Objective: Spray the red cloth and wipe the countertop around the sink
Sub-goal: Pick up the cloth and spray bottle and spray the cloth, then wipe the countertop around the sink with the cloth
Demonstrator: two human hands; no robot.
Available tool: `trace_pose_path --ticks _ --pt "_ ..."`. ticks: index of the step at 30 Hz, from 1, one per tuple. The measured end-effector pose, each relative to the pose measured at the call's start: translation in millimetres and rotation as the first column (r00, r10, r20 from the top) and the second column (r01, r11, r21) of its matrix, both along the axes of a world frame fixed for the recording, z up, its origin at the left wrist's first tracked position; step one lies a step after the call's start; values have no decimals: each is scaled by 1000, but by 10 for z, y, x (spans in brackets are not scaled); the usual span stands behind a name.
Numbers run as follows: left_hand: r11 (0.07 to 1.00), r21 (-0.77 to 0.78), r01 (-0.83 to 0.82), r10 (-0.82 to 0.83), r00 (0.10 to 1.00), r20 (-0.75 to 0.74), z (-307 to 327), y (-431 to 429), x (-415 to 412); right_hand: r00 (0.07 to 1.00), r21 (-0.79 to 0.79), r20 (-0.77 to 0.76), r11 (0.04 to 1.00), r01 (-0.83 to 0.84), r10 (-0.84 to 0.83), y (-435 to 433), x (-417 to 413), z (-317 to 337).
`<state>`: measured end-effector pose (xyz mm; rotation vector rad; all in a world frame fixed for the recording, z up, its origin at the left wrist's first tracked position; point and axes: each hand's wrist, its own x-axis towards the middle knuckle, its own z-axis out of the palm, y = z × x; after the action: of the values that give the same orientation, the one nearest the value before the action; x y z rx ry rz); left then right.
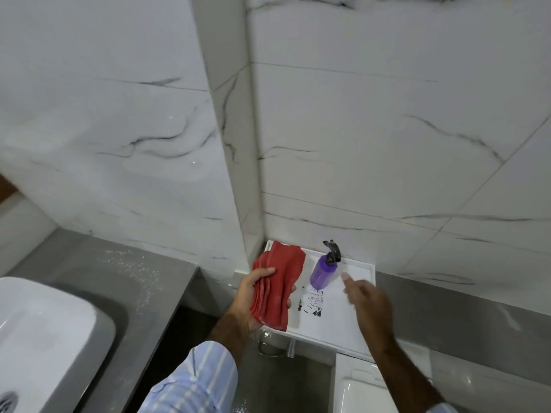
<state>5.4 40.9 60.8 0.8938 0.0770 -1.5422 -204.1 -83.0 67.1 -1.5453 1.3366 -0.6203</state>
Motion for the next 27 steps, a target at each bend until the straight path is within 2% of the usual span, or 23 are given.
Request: trace_pose_path --ticks 1,2,3,4,7,9,13,15,17,20,24,27 --pt "1000 1 26 -26 1000 -6 47 45 -12 995 180 63 980 -87 77 82 62 14" --pt "999 -4 42 -42 999 -8 104 128 -3 977 363 156 912 -191 143 175 183 41" --pt "998 -9 57 -57 998 -15 154 214 2 952 478 247 832 -282 180 251 319 59" --pt "998 -9 69 -70 997 -13 189 312 5 924 528 329 774 -350 193 313 463 80" --pt "994 -25 108 -109 994 -20 207 695 209 852 569 504 688 -450 140 495 996 226" --pt "991 -45 123 -125 992 -21 189 960 434 842 569 524 684 -457 126 582 1336 300" --pt "992 -66 108 -112 992 -63 168 1505 1150 831 557 512 653 -513 216 912 2150 353" --pt "990 43 131 -133 989 65 218 1689 1571 841 549 494 670 -500 223 1057 2578 334" --pt "966 229 119 -184 941 286 201 1887 2095 851 520 454 697 -495 266 1193 3041 290" --pt "913 371 166 -358 763 539 161 2183 2959 827 501 371 658 -562 423 1376 3692 205" --pt "794 589 148 -594 392 702 124 2479 3913 739 514 271 557 -653 616 1580 4544 26" --pt "750 661 41 -662 60 747 53 2461 4513 676 463 110 565 -683 728 1702 5206 -141"
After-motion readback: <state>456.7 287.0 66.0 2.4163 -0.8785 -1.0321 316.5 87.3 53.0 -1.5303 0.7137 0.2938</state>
